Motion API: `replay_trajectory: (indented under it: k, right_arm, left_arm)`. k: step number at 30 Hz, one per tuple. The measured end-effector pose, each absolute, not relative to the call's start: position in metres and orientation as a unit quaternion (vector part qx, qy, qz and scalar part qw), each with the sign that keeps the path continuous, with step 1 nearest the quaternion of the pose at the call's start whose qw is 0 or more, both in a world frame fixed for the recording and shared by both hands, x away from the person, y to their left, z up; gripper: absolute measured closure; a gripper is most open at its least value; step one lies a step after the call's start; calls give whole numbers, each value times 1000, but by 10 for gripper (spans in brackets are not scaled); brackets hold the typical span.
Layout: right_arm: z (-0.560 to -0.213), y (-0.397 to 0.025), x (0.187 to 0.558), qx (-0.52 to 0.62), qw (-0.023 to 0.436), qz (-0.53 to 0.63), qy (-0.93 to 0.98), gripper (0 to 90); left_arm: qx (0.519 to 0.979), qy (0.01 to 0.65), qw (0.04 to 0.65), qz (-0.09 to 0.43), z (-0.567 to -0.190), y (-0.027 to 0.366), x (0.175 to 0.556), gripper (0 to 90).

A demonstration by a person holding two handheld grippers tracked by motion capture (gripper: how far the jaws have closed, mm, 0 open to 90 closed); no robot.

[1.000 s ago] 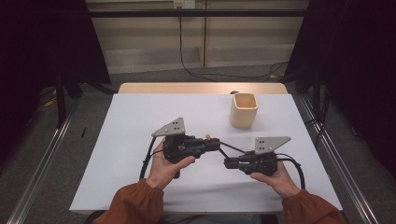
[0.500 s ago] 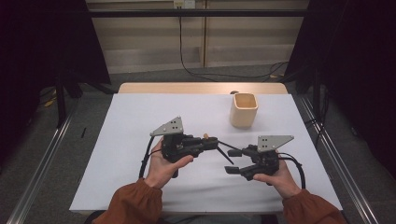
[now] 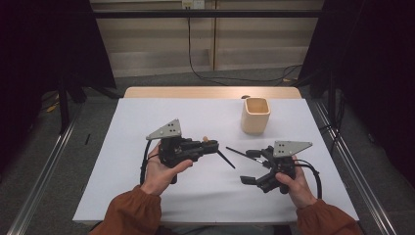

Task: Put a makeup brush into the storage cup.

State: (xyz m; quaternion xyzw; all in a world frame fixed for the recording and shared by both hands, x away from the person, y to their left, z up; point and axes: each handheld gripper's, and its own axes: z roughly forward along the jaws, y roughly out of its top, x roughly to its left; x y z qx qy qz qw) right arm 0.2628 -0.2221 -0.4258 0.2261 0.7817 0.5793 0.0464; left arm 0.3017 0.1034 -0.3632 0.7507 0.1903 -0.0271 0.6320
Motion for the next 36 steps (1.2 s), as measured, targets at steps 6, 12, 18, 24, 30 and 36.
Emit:
replay_trajectory:
  k: [6, 12, 18, 24, 30, 36]
  right_arm:
    - [-426, -225, 263, 238, 64, 582, 775, 26]
    - [-425, -229, 262, 252, 68, 590, 764, 27]
    - [-425, -229, 262, 253, 70, 590, 764, 27]
    - [-425, -228, 263, 250, 72, 587, 767, 30]
    - [-424, -228, 262, 245, 74, 583, 771, 31]
    - [-423, -228, 263, 246, 73, 582, 771, 39]
  left_arm:
    - [753, 192, 629, -15, -353, 117, 306, 839]
    - [761, 191, 620, -7, -346, 126, 307, 839]
    - [781, 186, 596, -6, -346, 124, 310, 839]
    - [799, 173, 576, -13, -346, 114, 311, 839]
    - [809, 172, 562, -18, -342, 109, 315, 839]
    - [825, 161, 541, -25, -338, 104, 318, 840]
